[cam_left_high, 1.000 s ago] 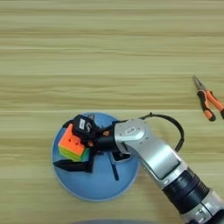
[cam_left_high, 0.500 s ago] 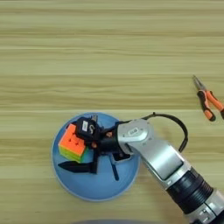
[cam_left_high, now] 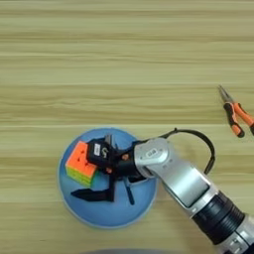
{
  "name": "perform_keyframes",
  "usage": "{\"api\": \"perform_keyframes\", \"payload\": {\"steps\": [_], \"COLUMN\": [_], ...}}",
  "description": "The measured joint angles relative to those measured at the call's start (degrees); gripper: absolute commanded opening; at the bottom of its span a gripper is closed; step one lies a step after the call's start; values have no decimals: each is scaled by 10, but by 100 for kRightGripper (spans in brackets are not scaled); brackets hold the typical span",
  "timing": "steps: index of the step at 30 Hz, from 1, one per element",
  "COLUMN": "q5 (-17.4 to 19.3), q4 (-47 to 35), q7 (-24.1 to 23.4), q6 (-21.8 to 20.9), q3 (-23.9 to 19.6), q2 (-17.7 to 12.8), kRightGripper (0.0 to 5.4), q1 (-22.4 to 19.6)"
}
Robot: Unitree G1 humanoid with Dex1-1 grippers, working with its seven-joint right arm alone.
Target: Move the objects on the table
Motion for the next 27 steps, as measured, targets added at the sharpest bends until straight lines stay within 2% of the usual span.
{"api": "perform_keyframes", "payload": {"steps": [9, 24, 27], "q5": [-5, -7, -7], "q4": [18, 82, 85], "q7": [-1, -11, -12], "q6": [-18, -46, -52], "q3": [16, 42, 40], "q2": [16, 71, 72], "kRightGripper": [539, 539, 539], "q1": [-4, -24, -25]}}
